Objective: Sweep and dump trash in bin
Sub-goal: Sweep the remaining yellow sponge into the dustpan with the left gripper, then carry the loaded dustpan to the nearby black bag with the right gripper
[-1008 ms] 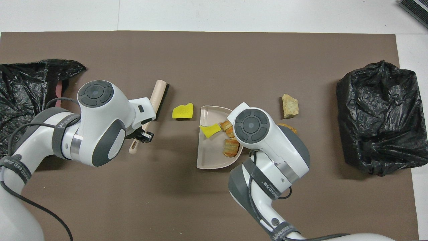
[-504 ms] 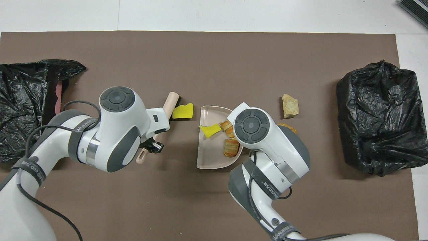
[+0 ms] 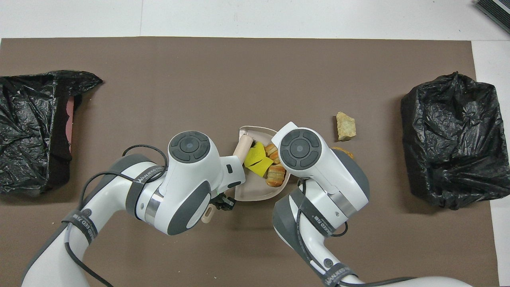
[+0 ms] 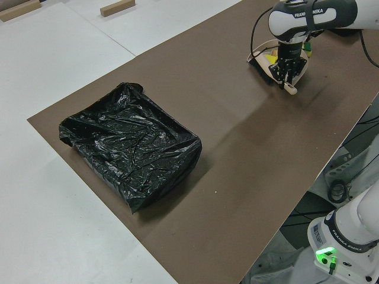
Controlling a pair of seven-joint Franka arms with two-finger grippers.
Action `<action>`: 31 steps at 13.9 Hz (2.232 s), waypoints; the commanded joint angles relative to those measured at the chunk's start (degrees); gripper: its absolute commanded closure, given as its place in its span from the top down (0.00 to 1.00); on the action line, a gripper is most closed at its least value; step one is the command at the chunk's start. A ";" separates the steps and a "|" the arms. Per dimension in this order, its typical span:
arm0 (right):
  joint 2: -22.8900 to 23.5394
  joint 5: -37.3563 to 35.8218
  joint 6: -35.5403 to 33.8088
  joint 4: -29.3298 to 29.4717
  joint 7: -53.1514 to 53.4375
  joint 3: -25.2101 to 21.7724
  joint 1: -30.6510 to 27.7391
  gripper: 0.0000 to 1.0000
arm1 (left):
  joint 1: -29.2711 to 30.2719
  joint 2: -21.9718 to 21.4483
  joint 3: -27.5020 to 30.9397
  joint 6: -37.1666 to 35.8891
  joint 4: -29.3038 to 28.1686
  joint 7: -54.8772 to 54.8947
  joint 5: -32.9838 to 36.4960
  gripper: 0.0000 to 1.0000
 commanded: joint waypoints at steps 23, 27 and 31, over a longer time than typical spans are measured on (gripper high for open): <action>-3.07 6.64 -7.70 12.63 -38.62 0.20 -25.53 0.00 | -9.01 -19.70 -8.93 7.40 -20.90 -39.58 -3.02 0.00; -5.08 6.91 -10.53 14.50 -44.86 -0.06 -30.98 0.00 | -13.15 -21.02 -10.77 10.94 -23.64 -46.52 -6.02 0.00; -5.44 6.99 -10.27 16.87 -51.88 -0.24 -38.44 0.00 | -15.36 -21.37 -10.77 11.11 -24.69 -45.48 -8.22 0.00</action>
